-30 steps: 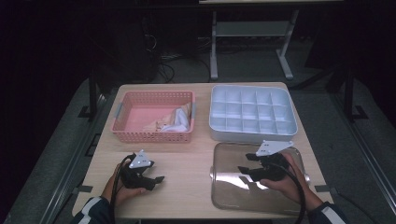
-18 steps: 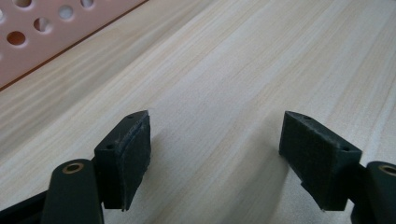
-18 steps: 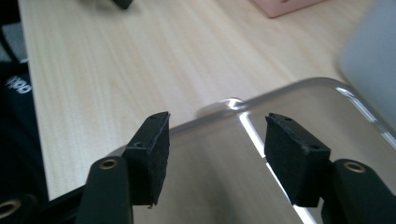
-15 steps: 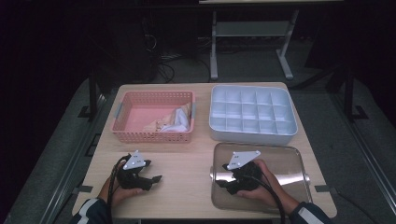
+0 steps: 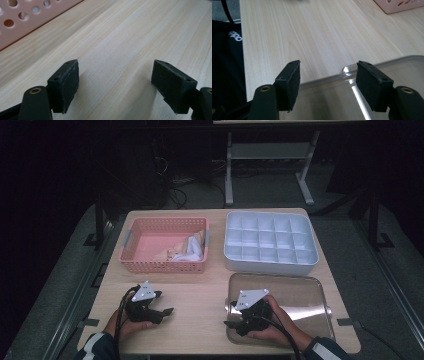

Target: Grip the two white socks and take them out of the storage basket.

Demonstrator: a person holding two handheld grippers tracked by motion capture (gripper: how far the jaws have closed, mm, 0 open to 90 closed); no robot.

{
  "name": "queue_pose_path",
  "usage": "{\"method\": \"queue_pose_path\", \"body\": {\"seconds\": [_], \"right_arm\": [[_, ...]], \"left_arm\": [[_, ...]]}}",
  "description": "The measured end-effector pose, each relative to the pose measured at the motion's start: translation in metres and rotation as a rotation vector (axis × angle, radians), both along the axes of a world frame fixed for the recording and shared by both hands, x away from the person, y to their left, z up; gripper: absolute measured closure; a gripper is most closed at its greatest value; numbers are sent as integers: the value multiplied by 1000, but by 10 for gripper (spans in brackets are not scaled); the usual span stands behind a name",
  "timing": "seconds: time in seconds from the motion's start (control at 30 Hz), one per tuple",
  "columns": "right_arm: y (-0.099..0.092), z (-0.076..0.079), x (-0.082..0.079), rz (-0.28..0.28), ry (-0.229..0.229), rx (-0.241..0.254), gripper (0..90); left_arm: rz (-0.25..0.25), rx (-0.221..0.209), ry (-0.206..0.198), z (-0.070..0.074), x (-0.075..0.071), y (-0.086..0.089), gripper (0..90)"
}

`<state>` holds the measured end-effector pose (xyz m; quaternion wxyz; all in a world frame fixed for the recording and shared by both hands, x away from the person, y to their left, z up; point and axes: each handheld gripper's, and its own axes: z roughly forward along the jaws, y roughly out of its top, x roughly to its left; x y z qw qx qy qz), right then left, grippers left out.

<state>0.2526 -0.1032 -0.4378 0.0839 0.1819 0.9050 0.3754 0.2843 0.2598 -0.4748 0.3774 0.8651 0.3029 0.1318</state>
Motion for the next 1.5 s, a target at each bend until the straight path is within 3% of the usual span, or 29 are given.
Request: {"method": "queue_pose_path", "body": {"seconds": [0.1,0.13,0.2,0.3,0.5,0.53,0.63,0.67,0.77,0.8,0.97,1.0,1.07,1.17,1.23,1.27,1.33,1.5], "right_arm": [[-1,-1,0,14,-12,-1,354],[-2,0,-1,18,-13,5,354],[-3,-1,-2,24,-9,17,355],[-4,-3,-4,41,-25,13,355],[-4,-3,-6,47,-19,13,353],[-4,-2,-6,53,-28,14,353],[-4,-2,-6,49,-23,17,352],[-4,-2,-5,50,-23,17,351],[-5,-2,-4,49,-23,18,351],[-5,-2,-4,49,-23,18,351],[-7,-2,-3,44,-18,23,351],[-8,-1,-2,44,-16,25,351],[-9,-1,-2,39,-14,26,352],[-9,-2,-2,36,0,31,352],[-9,-2,-1,46,-16,22,352],[-9,-2,-2,40,-1,29,351],[-10,-2,-1,45,-7,19,352],[-12,-3,0,38,-5,20,354]], "left_arm": [[9,4,3,0,0,-1,215],[15,32,18,3,1,-3,215],[14,48,36,5,2,-5,210],[-4,36,43,9,2,-8,199],[9,3,-7,30,5,-13,201],[14,-12,-38,43,8,-13,202],[20,-29,-60,54,13,-15,210],[20,-41,-71,63,17,-16,217],[3,-16,-115,86,35,-27,224],[3,-16,-115,86,35,-27,229],[-18,7,-115,112,69,-40,232],[-19,40,-114,116,83,-46,232],[-21,45,-102,117,90,-50,242],[-31,105,-60,115,118,-62,273],[-34,105,-52,113,123,-65,303],[-42,122,-25,110,135,-72,315],[-46,109,-3,109,143,-77,315],[-60,146,34,102,163,-92,295]]}}
